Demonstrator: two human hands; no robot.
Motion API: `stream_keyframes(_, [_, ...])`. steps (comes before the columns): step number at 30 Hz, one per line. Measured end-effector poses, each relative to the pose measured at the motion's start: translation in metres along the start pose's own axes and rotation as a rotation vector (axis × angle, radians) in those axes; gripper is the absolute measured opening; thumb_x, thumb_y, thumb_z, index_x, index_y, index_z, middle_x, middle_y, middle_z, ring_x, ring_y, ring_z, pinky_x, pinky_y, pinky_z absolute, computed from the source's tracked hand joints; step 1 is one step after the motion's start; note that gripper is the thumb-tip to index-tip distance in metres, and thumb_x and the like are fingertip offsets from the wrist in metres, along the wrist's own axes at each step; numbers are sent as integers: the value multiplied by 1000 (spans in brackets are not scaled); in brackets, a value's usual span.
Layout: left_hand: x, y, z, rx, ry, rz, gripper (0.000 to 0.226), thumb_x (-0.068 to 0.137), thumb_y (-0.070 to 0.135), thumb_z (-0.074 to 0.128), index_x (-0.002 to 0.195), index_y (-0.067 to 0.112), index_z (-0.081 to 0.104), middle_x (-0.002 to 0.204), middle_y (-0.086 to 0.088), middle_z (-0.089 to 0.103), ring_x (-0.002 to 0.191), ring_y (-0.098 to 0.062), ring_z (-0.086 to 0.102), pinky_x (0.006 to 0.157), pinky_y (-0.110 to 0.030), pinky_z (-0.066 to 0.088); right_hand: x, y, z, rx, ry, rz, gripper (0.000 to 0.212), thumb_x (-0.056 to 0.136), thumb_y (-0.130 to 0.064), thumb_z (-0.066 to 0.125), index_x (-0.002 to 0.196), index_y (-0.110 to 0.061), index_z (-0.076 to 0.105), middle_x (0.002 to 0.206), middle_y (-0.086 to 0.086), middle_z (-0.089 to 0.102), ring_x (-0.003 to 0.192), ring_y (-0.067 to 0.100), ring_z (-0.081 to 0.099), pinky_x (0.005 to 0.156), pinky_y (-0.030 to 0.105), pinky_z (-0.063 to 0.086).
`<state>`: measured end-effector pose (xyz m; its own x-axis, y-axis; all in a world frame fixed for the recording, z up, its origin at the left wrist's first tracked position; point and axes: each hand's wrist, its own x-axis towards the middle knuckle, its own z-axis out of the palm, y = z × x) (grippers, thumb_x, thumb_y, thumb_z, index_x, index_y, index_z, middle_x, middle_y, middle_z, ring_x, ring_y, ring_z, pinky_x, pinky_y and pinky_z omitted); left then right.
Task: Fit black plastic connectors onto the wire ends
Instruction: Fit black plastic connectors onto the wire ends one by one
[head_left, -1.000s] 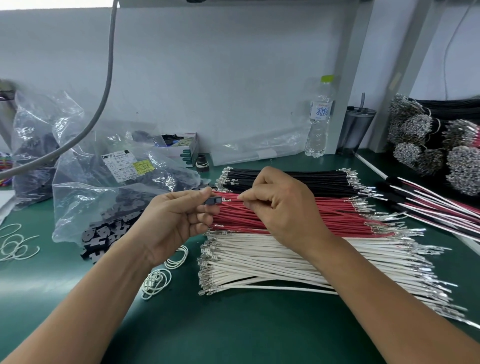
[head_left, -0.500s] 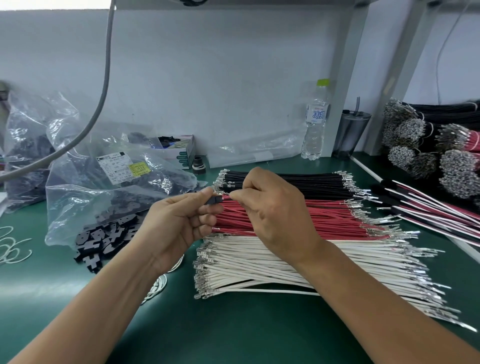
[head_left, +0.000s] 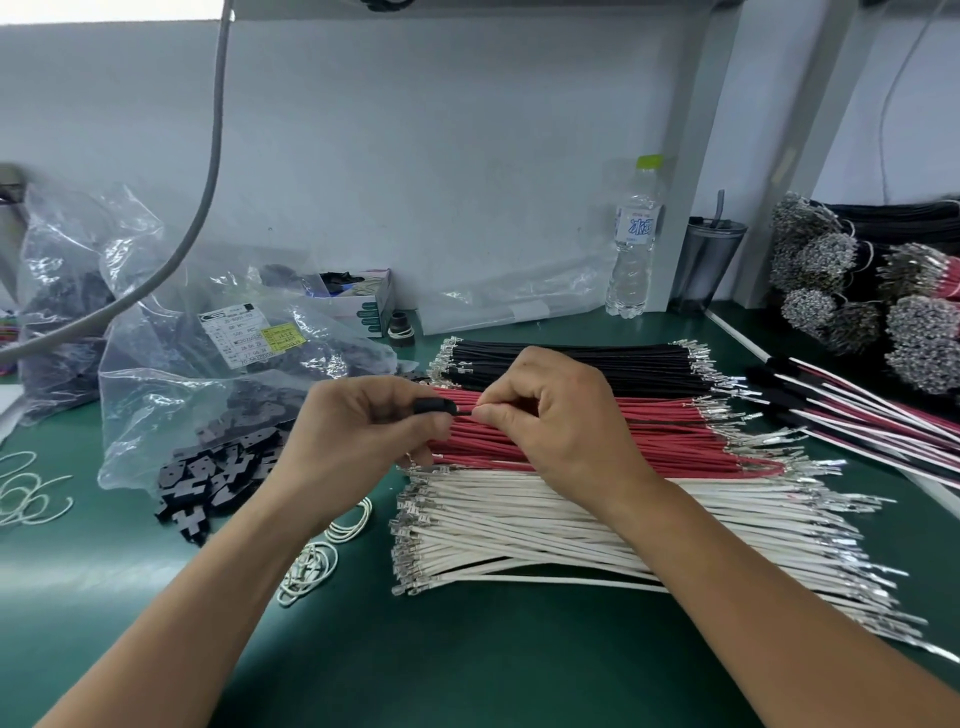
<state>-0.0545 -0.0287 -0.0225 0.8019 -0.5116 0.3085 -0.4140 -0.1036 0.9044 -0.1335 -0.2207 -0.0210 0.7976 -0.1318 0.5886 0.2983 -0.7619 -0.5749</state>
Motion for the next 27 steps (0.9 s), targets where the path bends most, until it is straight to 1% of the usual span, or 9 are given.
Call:
stream_keyframes(5, [-1,-3,-4,-3,-37,7,16,73,28,83,88,23,83,70,-8,77,54,-17,69,51,-18,50,-4,-8,6,-40,-43,-84,7,86,-18,77,82,-13,76,80,-8,61,75,8,59,72,33,50])
stream_keyframes(8, [2,-5,-3,-19,-12,23,7,79,15,84,85,18,83,65,-5,75,47,-12,63,48,-13,44,-2,-9,-1,-160,-39,-85,7,88,-29,75,85,-23,77,82,-13,61,78,5,58,71,34,51])
stream_keyframes(12, [5,-7,-1,-10,16,25,13,83,7,82,83,20,83,61,-3,73,44,-7,58,47,-9,41,0,-14,-16,-441,12,-200,7,86,-34,77,91,-31,74,87,-17,55,86,3,48,67,22,41])
stream_keyframes(14, [5,-10,-4,-10,50,16,16,83,8,82,83,24,82,63,-4,74,47,-11,61,47,-11,43,-4,-17,-18,-419,-117,-179,10,83,-41,77,85,-34,72,86,-19,53,84,0,48,69,20,39])
stream_keyframes(16, [7,-13,-6,-4,82,3,15,83,13,83,83,27,82,65,-6,75,50,-14,62,48,-14,43,-13,-17,-13,-379,-328,-64,17,82,-51,74,82,-34,72,83,-21,57,79,-3,53,71,23,43])
stream_keyframes(17, [7,-14,-6,0,89,1,14,83,14,84,83,28,82,64,-6,74,50,-15,63,48,-15,43,-17,-17,-10,-349,-389,-8,17,82,-51,74,83,-34,73,83,-21,60,78,-4,55,71,24,45])
stream_keyframes(19, [8,-15,-5,8,84,0,15,83,14,84,83,28,82,61,-6,73,49,-14,62,48,-15,44,-19,-15,-6,-275,-406,59,11,82,-45,76,83,-34,75,83,-22,63,78,-4,58,72,25,46])
stream_keyframes(22, [8,-18,-3,3,57,-15,14,82,12,85,85,25,82,60,-6,72,48,-12,61,48,-14,44,-17,-14,-5,-261,-415,68,7,85,-38,75,81,-33,74,84,-23,63,81,-4,58,77,28,49])
stream_keyframes(27, [8,-20,-4,18,57,-20,14,82,15,85,86,28,82,63,-7,73,52,-15,63,49,-16,44,-21,-12,-6,-310,-378,27,10,92,-43,65,84,-37,65,88,-23,59,83,-5,55,75,27,45])
